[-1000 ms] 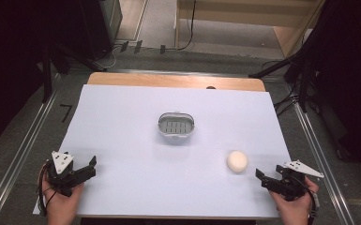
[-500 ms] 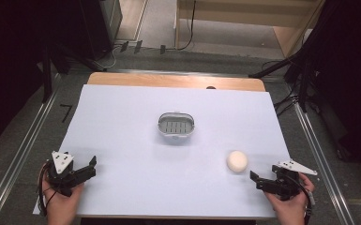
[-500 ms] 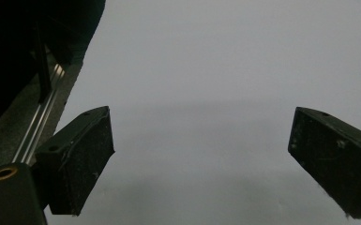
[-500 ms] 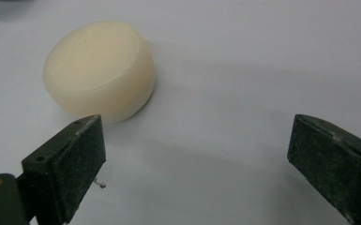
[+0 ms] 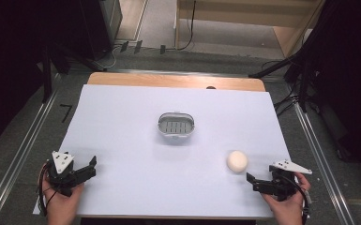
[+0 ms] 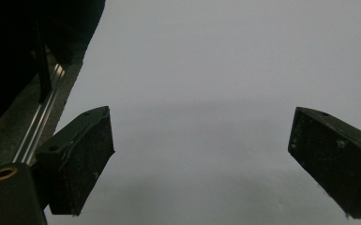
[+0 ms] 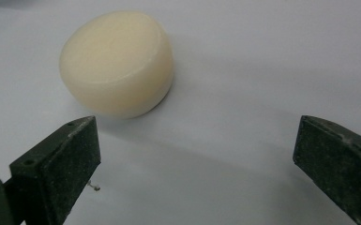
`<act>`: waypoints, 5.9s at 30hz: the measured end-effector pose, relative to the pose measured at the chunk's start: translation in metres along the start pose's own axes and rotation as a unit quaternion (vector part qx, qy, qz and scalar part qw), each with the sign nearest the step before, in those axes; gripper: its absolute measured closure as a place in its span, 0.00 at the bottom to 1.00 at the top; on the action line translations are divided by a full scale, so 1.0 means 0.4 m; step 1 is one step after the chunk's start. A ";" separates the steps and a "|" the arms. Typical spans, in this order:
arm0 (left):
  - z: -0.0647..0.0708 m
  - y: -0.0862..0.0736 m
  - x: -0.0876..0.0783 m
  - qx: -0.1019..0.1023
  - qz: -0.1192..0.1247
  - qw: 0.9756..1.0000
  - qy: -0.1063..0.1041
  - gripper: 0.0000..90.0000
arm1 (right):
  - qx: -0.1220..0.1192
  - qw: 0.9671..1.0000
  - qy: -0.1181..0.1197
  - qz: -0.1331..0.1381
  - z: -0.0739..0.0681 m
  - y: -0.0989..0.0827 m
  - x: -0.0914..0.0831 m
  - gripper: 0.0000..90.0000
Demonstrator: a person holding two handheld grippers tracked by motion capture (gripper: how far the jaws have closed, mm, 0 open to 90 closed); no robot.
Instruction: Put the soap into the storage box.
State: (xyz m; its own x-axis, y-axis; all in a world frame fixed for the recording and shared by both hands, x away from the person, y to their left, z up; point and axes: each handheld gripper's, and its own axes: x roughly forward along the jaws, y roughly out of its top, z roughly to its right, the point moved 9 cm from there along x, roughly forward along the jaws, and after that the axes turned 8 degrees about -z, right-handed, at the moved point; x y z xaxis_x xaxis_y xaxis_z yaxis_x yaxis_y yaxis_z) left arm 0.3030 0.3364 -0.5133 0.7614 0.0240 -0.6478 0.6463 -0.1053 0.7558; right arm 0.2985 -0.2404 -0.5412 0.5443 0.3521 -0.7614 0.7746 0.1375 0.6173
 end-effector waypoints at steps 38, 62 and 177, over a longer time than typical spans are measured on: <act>0.000 0.000 0.000 0.000 0.002 1.000 0.001 0.09 | -0.014 1.000 0.014 0.006 -0.102 0.060 0.080 0.05; 0.000 0.000 0.000 -0.001 0.001 1.000 0.000 0.09 | -0.005 0.999 -0.052 -0.008 -0.123 0.083 0.114 0.28; -0.002 0.000 -0.002 -0.005 0.003 1.000 -0.003 0.09 | -0.070 0.996 0.054 -0.033 -0.387 0.322 0.171 0.28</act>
State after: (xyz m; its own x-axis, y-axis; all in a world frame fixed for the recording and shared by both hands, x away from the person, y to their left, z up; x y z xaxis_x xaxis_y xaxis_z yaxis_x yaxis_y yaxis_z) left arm 0.3023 0.3371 -0.5126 0.7656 0.0169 -0.6431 0.6415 -0.0952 0.7612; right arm 0.3858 -0.0554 -0.4830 0.4507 0.4347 -0.7797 0.7508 0.2879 0.5944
